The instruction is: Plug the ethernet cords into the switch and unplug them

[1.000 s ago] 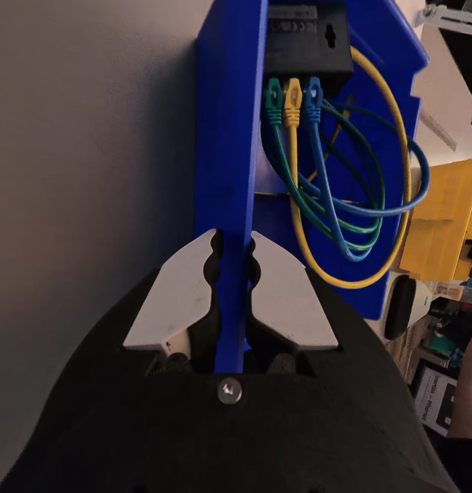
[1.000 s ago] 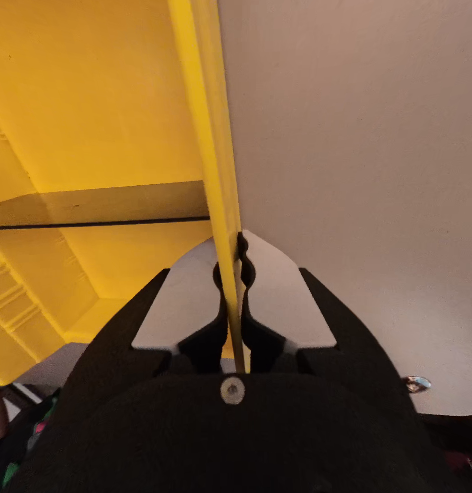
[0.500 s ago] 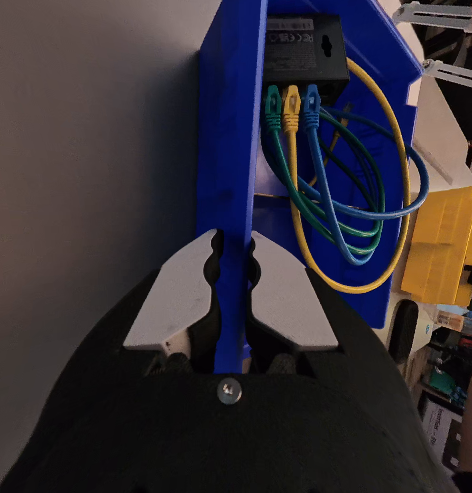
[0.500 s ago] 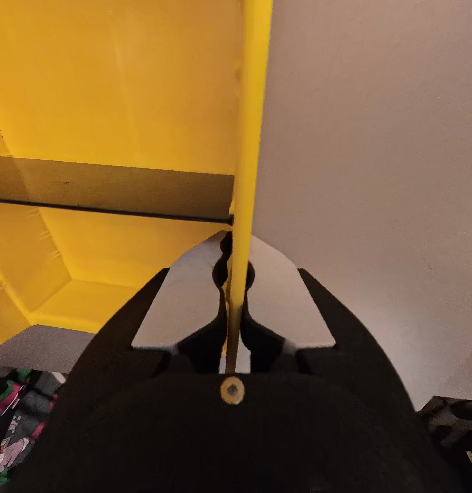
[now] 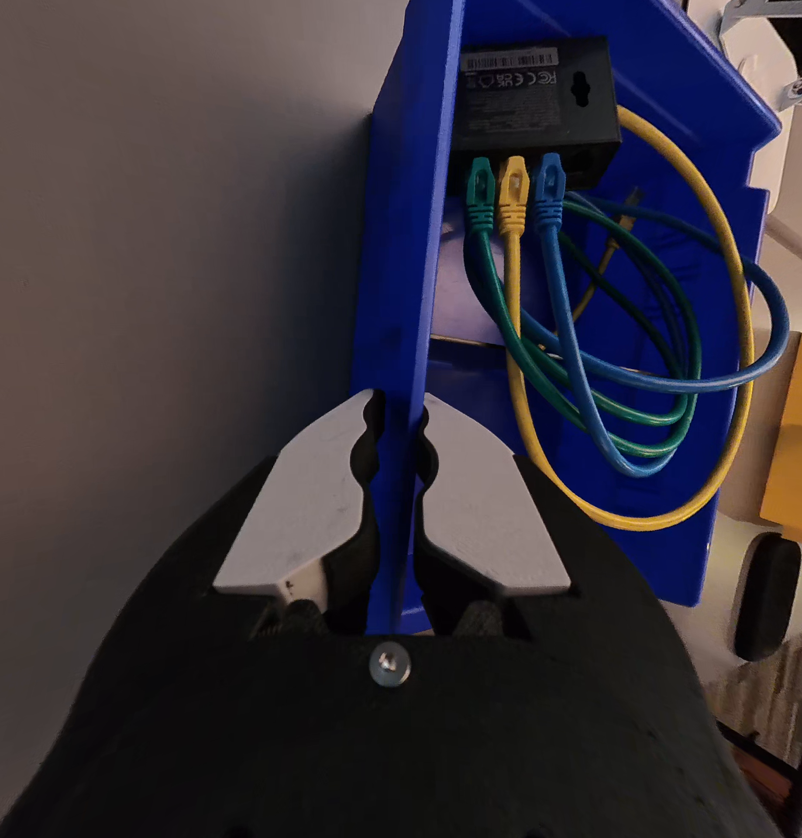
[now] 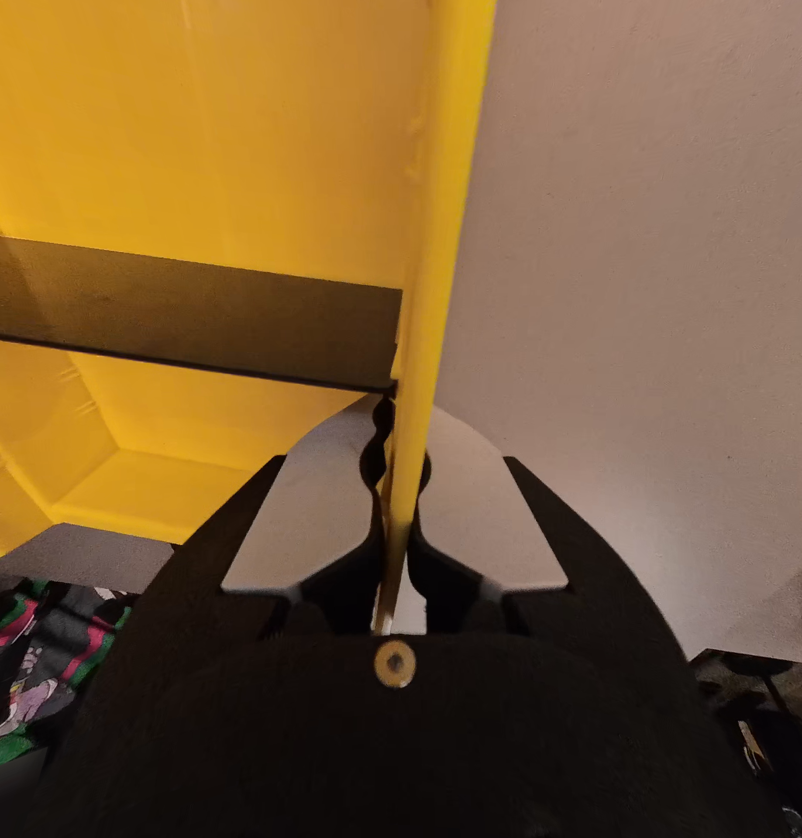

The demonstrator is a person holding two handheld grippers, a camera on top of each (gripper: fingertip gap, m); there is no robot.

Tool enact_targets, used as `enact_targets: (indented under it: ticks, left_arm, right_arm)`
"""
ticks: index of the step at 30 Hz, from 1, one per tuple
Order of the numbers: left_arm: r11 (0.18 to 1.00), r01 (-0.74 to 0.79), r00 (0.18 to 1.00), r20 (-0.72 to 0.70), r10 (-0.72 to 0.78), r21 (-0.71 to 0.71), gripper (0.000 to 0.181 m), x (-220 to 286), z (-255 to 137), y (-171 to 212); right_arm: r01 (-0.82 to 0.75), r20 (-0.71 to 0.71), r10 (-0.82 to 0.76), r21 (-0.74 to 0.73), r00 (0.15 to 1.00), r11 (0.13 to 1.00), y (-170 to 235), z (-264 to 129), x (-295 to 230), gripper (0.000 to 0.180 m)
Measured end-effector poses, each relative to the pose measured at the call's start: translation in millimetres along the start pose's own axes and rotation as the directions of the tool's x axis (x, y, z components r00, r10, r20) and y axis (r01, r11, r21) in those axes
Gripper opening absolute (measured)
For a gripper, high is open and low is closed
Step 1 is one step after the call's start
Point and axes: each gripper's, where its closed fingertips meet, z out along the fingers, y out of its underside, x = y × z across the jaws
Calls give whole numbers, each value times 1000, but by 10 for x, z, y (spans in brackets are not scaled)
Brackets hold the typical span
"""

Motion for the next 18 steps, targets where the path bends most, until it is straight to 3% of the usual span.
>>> enact_targets:
  ticks: [6,9,12,14,15,18]
  left_arm:
    - [990,63,997,-41,-59,124,16,7,-176,-149]
    - [949,-61,997,-31,74,310,26,160,-524,-380]
    - [827,-282,924,-94,370,486,37,747,-850,-489]
    - [714,-355,804,-192,563,604,48,1289,-1086,-429]
    - [666,-365,750,-218,624,650,51,1497,-1207,-391]
    - [553,-407,680,-163,715,727,69,1810,-1416,-310]
  right_arm:
    - [68,-108,-64,27,992,997,-1,26,71,18]
    - [127,-159,-116,63,980,990,-12,20,94,28]
    - [141,-127,-122,156,984,978,-66,-108,37,37]
    - [155,-39,-150,235,988,960,-107,-251,-95,43]
    - [161,0,-167,283,986,946,-137,-346,-159,52]
    - [159,1,-175,417,985,895,-219,-616,-203,56]
